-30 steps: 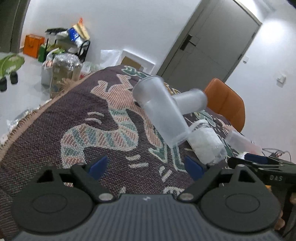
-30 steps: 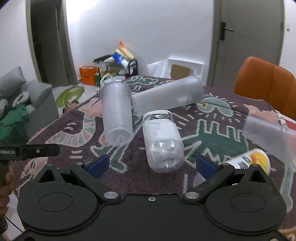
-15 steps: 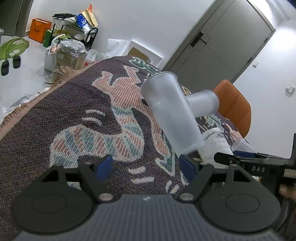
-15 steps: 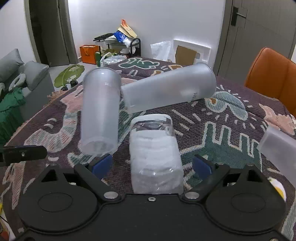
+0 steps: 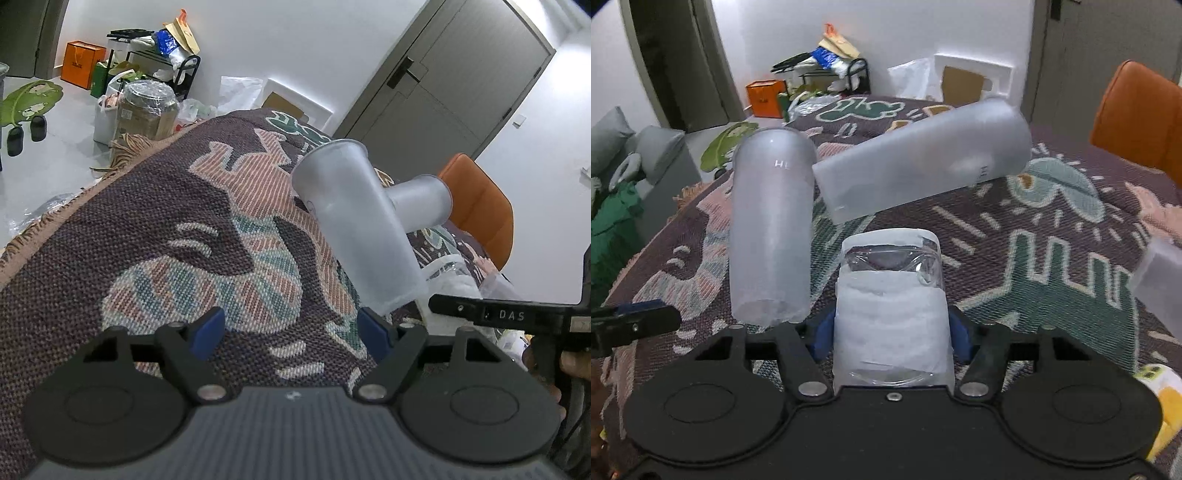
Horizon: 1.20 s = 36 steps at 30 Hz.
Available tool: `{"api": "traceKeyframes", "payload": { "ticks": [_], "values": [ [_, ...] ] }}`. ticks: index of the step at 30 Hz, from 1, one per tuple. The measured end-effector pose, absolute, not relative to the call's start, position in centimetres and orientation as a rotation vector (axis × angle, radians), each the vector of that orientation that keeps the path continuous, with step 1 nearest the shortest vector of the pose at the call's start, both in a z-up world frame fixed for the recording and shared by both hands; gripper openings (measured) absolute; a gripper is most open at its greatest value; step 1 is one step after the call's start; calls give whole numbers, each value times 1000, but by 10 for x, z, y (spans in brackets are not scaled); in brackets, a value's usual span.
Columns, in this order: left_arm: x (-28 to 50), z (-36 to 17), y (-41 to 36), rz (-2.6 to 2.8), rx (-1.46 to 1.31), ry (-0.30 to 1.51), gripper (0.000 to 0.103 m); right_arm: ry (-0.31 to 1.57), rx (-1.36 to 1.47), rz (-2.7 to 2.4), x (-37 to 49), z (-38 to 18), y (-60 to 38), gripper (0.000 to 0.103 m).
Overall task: Flip cup upright
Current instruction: 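Lift the frosted cup with the right tool toward the left tool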
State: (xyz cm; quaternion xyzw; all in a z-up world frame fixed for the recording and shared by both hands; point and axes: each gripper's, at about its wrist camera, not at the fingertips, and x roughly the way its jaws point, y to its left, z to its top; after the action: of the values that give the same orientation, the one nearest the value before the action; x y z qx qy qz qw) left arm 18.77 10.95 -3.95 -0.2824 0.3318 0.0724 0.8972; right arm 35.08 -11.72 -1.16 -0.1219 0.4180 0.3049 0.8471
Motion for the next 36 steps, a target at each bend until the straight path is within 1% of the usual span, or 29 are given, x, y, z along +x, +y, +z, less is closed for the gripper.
{"api": "traceKeyframes", "payload": {
  "ticks": [10, 20, 31, 36],
  "values": [
    [161, -28, 91, 115, -573, 665, 78, 845, -246, 673, 313, 17, -143, 58],
    [122, -13, 71, 78, -505, 651, 78, 817, -228, 690, 257, 18, -163, 59],
    [88, -10, 52, 48, -456, 650, 84, 790, -223, 699, 204, 15, -174, 59],
    [73, -10, 49, 72, -431, 627, 91, 781, -214, 709, 189, 12, -174, 59]
  ]
}}
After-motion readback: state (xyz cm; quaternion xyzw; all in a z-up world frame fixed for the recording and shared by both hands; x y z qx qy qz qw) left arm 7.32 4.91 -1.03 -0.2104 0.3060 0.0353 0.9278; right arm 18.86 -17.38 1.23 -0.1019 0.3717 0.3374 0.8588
